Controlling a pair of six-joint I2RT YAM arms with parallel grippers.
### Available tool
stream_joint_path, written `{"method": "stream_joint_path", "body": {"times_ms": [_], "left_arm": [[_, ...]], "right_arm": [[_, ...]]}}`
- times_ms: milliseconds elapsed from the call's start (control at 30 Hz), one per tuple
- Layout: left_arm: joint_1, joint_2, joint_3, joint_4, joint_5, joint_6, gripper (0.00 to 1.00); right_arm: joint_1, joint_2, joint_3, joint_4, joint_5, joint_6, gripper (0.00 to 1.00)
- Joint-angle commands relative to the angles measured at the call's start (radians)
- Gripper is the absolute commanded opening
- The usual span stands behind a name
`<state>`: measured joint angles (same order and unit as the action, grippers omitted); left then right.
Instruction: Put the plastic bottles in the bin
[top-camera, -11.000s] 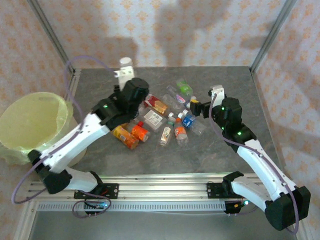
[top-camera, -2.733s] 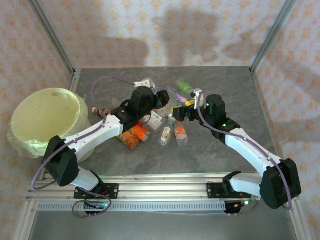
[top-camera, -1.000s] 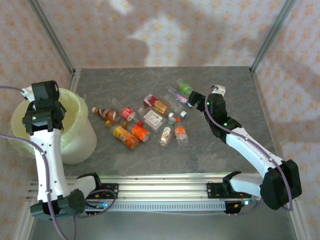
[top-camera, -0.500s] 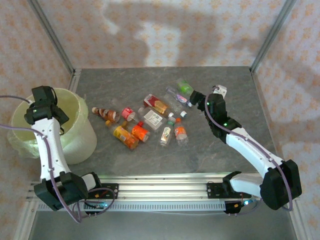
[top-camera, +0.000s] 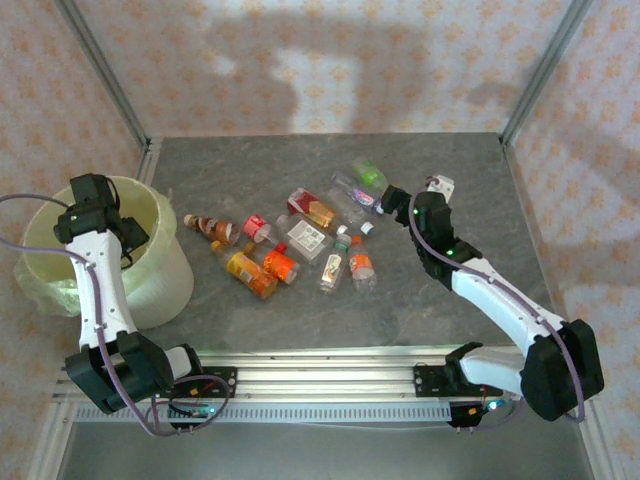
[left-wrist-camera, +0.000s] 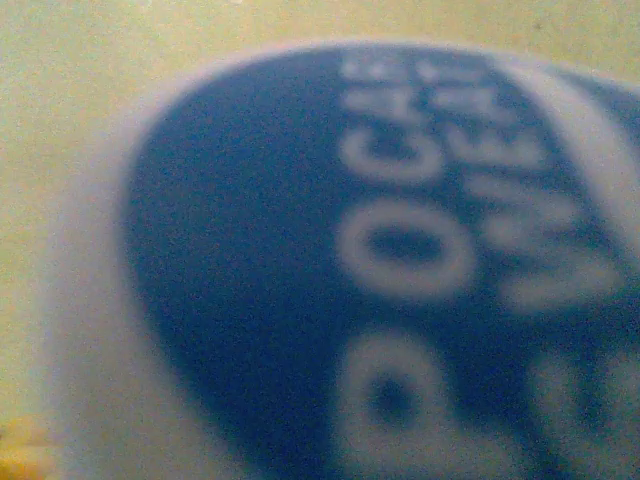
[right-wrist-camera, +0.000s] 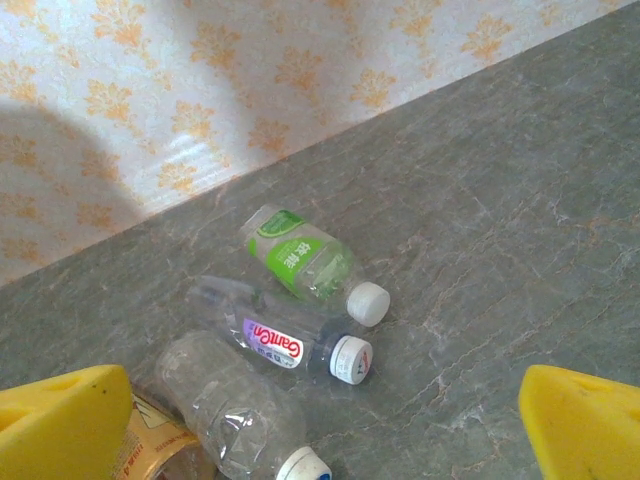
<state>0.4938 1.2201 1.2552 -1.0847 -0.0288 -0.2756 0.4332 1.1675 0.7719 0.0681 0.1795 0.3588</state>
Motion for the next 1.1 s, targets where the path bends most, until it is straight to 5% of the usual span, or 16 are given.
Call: {"method": "stream_joint_path", "body": {"times_ms": [0, 267, 433, 767, 900, 1067], "left_arm": [[0.012, -0.019, -0.004, 0.000, 0.007, -0.012, 0.76], [0.012, -0.061, -0.001, 0.006, 0.013, -0.021, 0.90], [0.012, -0.123, 0.012, 0.016, 0.030, -0.034, 0.97], [0.012, -0.305, 0.031, 0.102, 0.138, -0.134, 1.00], [0.012, -0.418, 0.005, 0.230, 0.237, -0.226, 1.00], [0.003, -0.478, -0.069, 0.487, 0.495, -0.411, 1.00]], "right_arm": [[0.003, 0.011, 0.021, 0.019, -0.005, -0.002, 0.99], [0.003, 0.037, 0.021, 0.008, -0.028, -0.012, 0.99], [0.003, 0.041, -0.023, -0.008, -0.179, -0.090, 0.99], [0.007, 0.027, -0.164, 0.022, -0.400, -0.010, 0.94], [0.014, 0.036, -0.205, 0.019, -0.512, 0.011, 0.92], [0.078, 0.023, -0.276, 0.031, -0.538, -0.025, 0.90]]}}
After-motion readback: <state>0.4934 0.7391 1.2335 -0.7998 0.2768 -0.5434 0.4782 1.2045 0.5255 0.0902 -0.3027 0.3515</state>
